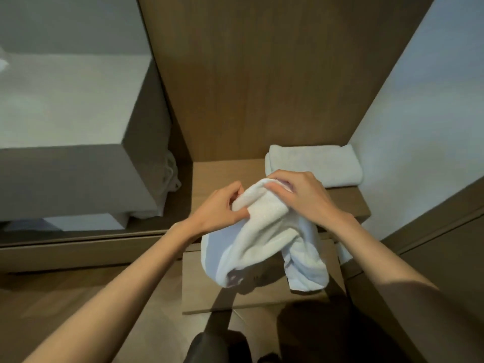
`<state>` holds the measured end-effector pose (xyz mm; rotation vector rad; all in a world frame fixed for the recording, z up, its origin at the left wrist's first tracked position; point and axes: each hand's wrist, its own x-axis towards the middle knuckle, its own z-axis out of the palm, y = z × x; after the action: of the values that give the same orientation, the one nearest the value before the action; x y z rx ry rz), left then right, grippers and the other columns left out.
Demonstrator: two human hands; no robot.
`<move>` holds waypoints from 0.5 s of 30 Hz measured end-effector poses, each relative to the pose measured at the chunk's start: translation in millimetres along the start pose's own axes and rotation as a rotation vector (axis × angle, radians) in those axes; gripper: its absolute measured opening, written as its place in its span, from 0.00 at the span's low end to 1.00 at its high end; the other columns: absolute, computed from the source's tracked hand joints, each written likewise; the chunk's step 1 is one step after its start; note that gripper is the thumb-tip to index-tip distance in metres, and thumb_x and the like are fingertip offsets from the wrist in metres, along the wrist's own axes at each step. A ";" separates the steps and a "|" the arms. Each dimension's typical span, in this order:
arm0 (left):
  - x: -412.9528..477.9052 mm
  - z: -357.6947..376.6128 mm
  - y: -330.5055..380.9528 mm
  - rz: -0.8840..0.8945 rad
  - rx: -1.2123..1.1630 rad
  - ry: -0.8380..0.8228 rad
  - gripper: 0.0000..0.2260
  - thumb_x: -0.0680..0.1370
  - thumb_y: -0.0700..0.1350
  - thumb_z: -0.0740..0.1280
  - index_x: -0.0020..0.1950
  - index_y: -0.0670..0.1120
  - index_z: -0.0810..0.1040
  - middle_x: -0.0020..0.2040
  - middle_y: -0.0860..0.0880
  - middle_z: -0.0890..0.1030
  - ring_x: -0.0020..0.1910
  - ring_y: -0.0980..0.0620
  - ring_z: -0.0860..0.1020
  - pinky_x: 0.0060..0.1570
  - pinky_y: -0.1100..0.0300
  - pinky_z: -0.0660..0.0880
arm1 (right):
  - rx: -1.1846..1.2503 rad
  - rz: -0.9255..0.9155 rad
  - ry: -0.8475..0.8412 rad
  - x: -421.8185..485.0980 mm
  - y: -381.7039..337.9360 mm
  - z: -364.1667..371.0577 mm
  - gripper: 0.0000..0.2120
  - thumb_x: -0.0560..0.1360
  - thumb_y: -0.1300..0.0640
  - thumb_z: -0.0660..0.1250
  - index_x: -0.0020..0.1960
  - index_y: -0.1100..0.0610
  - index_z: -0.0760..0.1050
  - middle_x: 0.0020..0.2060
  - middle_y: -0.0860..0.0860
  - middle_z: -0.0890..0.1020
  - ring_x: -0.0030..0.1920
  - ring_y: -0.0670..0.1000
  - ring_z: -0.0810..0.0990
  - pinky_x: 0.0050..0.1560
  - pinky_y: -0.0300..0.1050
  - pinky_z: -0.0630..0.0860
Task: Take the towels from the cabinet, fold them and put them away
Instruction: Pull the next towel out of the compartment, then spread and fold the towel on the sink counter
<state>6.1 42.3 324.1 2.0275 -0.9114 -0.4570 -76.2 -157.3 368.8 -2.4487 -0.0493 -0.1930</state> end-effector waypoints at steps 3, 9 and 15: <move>-17.0 -44.9 65.7 0.006 0.026 0.010 0.12 0.75 0.48 0.70 0.47 0.53 0.66 0.42 0.51 0.76 0.37 0.52 0.75 0.36 0.65 0.71 | -0.038 -0.024 -0.067 3.3 -55.5 -64.3 0.09 0.81 0.46 0.59 0.52 0.46 0.77 0.44 0.42 0.81 0.46 0.42 0.78 0.43 0.39 0.70; -63.6 -129.9 190.2 0.046 0.044 0.064 0.23 0.76 0.51 0.70 0.66 0.51 0.63 0.51 0.61 0.74 0.46 0.61 0.78 0.44 0.68 0.75 | -0.068 -0.099 -0.122 -2.8 -156.0 -171.9 0.09 0.81 0.43 0.57 0.52 0.43 0.75 0.44 0.39 0.80 0.46 0.41 0.78 0.45 0.47 0.76; -110.5 -182.2 260.0 0.078 0.132 0.126 0.27 0.71 0.71 0.61 0.44 0.46 0.77 0.38 0.53 0.77 0.36 0.53 0.75 0.36 0.60 0.72 | -0.064 -0.227 -0.076 -19.0 -227.9 -239.3 0.09 0.81 0.45 0.58 0.51 0.45 0.75 0.43 0.41 0.80 0.46 0.44 0.79 0.48 0.51 0.78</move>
<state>-71.1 126.7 640.3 2.1052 -0.9609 -0.2287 -144.6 -132.2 691.7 -2.5103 -0.3610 -0.2038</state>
